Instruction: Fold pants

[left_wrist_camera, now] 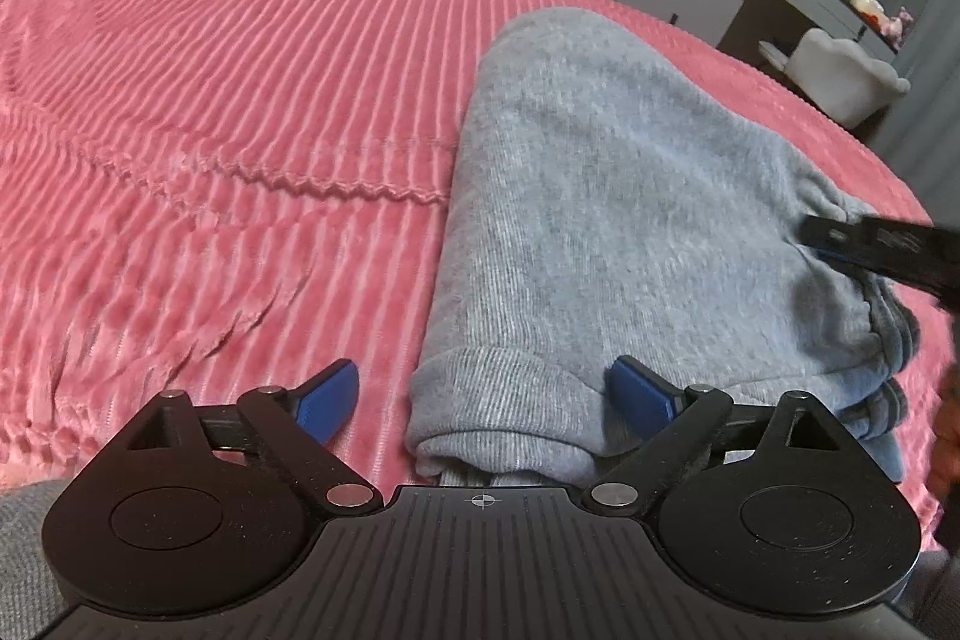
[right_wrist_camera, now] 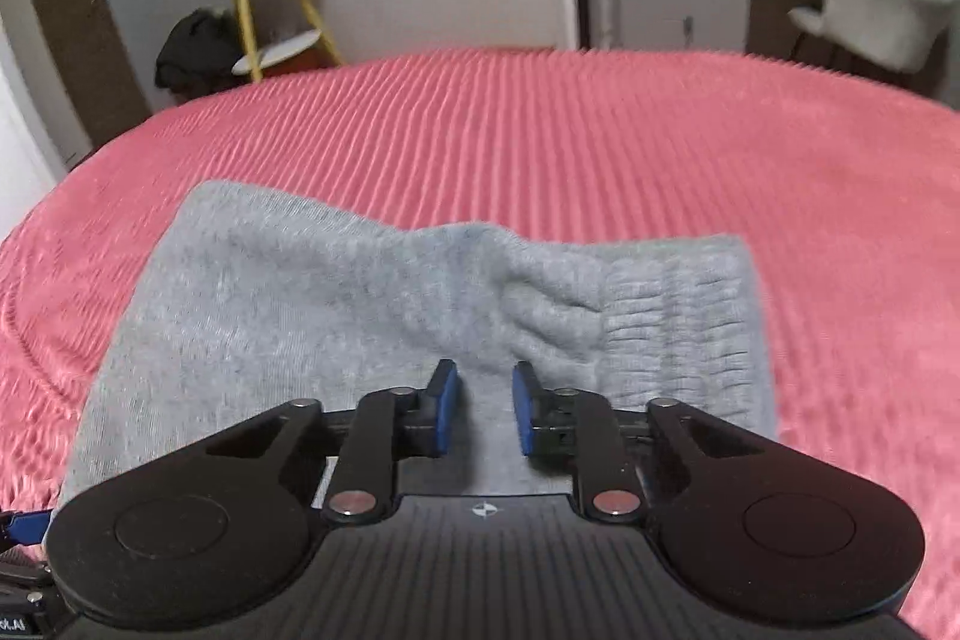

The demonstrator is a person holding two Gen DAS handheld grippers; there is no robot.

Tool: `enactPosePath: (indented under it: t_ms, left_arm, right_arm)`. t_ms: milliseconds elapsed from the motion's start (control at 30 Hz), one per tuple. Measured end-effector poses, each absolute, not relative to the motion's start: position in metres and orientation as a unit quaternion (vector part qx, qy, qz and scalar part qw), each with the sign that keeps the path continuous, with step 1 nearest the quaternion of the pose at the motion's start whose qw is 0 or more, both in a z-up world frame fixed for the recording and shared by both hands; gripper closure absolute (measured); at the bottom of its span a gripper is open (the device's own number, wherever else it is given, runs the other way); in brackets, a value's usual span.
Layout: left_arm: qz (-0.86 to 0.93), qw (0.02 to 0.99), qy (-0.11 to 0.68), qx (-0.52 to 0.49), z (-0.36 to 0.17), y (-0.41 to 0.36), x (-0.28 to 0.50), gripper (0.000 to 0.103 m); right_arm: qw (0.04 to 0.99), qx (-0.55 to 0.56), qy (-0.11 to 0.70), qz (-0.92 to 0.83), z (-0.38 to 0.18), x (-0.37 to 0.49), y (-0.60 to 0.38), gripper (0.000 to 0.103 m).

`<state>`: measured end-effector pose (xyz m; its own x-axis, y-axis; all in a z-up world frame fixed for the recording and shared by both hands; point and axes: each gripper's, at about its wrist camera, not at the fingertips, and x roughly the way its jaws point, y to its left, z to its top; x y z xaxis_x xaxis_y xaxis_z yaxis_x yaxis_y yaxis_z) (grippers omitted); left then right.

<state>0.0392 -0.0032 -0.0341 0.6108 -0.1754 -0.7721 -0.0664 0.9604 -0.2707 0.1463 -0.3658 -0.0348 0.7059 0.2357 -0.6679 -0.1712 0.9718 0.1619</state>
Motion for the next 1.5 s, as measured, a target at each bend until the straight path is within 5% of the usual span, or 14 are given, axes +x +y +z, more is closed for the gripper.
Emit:
enactPosePath:
  t_ms: [133, 300, 533, 1500]
  left_arm:
    - [-0.033, 0.883, 0.441, -0.155, -0.037, 0.001, 0.042, 0.007]
    - [-0.035, 0.882, 0.442, -0.163, -0.038, 0.004, 0.044, 0.007]
    - [-0.032, 0.882, 0.44, -0.164, -0.038, 0.002, 0.045, 0.007]
    - [-0.04, 0.88, 0.441, -0.172, -0.038, 0.007, 0.046, 0.007]
  right_arm:
    - [0.927, 0.077, 0.354, 0.098, -0.022, 0.105, -0.396, 0.078]
    - [0.929, 0.079, 0.353, 0.076, -0.02, 0.063, -0.427, 0.035]
    - [0.866, 0.246, 0.432, 0.052, -0.05, 0.07, -0.485, 0.016]
    - [0.809, 0.337, 0.474, 0.085, -0.083, 0.1, -0.493, 0.005]
